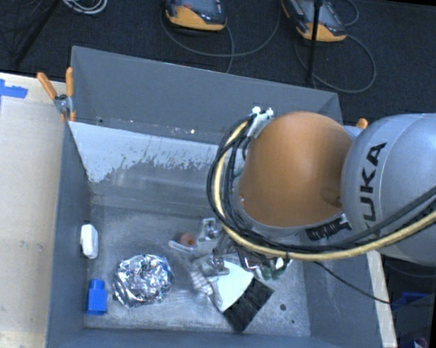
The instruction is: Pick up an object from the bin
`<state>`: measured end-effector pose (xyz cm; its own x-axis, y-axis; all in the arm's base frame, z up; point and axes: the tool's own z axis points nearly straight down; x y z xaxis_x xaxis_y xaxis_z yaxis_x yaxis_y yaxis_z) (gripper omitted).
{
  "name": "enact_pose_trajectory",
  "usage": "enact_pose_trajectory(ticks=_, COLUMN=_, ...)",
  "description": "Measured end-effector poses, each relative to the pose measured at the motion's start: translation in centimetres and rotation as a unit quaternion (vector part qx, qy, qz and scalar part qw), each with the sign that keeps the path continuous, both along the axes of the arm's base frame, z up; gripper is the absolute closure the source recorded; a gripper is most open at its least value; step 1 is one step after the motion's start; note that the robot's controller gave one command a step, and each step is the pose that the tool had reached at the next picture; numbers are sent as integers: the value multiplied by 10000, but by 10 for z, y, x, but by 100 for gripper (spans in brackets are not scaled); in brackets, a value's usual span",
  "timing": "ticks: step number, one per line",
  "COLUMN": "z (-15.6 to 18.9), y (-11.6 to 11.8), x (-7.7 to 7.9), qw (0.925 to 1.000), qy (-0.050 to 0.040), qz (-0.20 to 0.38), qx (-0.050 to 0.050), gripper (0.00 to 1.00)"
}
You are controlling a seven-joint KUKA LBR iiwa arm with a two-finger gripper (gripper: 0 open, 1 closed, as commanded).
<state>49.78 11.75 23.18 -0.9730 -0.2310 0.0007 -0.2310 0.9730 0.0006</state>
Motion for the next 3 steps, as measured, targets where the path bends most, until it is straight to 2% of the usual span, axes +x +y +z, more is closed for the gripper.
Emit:
enact_pose_trajectory(ticks=1, z=4, y=1, x=-7, qw=10000, qy=5, qz=51, qx=-3, gripper=100)
enact_pose_trajectory(ticks=2, z=-23, y=0, x=27, qw=9963, qy=17, qz=856, qx=0, gripper=100)
enact_pose_trajectory(ticks=3, z=-26, y=7, x=26, qw=9858, qy=-19, qz=1682, qx=0, gripper=100)
